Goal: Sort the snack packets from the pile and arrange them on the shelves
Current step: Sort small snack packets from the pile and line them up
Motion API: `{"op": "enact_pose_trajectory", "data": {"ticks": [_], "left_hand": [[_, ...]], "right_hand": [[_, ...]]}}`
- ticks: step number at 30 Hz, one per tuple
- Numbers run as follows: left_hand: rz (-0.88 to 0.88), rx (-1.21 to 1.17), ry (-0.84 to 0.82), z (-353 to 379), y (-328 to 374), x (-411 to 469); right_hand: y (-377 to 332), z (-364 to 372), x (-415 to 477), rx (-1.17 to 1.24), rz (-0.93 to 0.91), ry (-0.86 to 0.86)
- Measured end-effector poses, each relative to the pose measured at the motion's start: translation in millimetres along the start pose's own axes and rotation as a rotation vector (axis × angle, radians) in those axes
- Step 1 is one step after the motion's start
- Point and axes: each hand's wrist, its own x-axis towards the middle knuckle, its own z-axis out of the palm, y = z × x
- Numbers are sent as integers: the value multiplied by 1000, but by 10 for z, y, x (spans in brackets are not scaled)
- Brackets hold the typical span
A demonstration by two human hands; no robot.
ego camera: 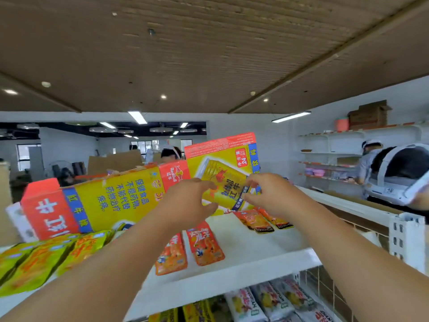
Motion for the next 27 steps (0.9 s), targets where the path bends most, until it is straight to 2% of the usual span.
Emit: {"op": "enact_pose_trajectory", "data": {"ticks": [7,13,17,23,27], "left_hand": [[-188,116,40,-1101,-948,-1125],[-465,108,56,-2143,-1819,-2382],[-629,278,73,-2900,-2311,-3285],[-915,428,52,-3838,-2693,-4516],[-1031,506,97,-4216,-2809,-5136]], "right_hand": [[-1531,29,-147,54,-163,17],[-3164,341,-332,170,-361,-77],[-4218,604,-439,239,-504,-144],[-5678,895,-637,268,-742,-263],[-6527,1072,-777,342,-878,-315]]}}
